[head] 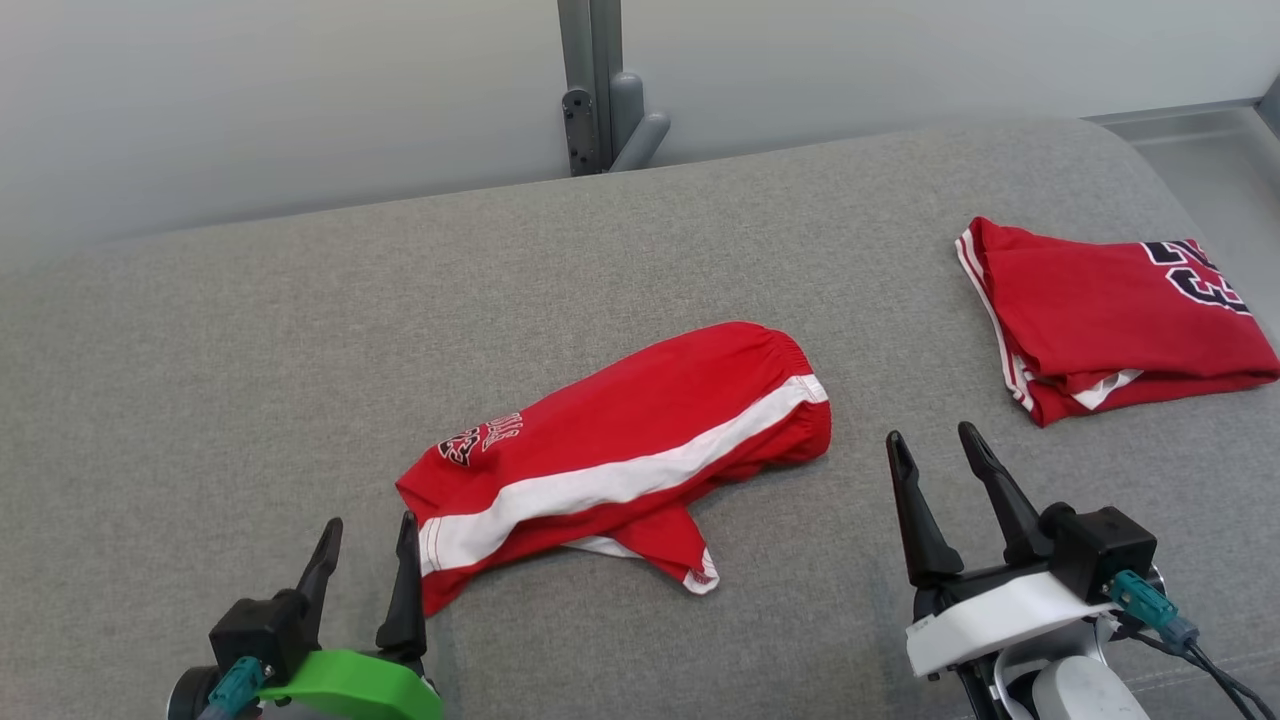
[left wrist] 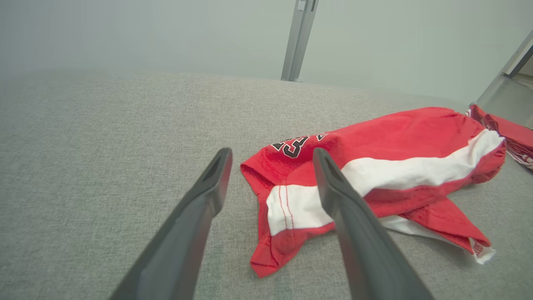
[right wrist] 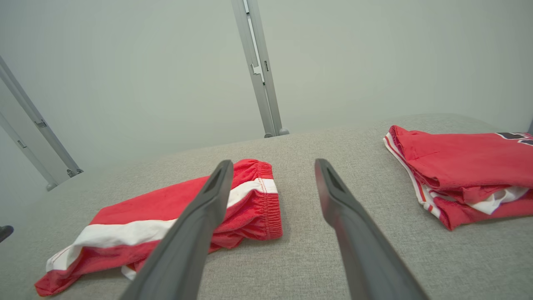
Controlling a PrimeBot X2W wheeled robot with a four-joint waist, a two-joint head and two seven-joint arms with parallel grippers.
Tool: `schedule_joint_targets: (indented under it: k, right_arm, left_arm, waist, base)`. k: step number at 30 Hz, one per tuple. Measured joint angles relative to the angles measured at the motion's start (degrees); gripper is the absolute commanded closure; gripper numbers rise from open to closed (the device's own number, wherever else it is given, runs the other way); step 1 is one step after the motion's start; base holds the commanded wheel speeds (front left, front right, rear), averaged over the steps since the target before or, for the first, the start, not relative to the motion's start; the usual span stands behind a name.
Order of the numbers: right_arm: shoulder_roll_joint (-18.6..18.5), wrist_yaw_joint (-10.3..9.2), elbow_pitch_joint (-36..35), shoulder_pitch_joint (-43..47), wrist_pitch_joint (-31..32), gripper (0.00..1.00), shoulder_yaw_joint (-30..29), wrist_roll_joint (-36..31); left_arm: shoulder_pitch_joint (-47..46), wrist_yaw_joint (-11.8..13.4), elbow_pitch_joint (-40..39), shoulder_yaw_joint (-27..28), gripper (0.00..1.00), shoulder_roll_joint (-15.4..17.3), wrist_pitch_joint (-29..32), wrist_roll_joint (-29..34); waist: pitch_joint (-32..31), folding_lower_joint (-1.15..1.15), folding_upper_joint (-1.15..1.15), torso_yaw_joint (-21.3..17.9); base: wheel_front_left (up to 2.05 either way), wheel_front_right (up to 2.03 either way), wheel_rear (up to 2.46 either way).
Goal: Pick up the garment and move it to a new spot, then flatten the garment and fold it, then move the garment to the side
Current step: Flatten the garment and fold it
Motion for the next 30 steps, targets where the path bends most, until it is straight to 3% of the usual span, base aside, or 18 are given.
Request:
schedule_joint_targets:
  k: [16,30]
  right_arm:
    - [0.0,0.0,-1.1,0.25,0.0,0.0,-1.88,-1.63]
    - [0.01,0.01,-1.03,0.36,0.0,0.0,-3.04,-1.76]
  left_arm:
    - [3.78,0.05,-7.8,7.01,0.0,-3.74,-0.01,4.7]
    - [5.1,-1.44,-8.18,9.21,0.0,-5.09,-0.01,6.19]
  waist:
    - [-2.55,0.0,0.0,1.89]
    - [-2.57,0.0,0.0,3.58]
  base:
    - [0.0,0.0,0.0]
    - [0.0,0.0,0.0]
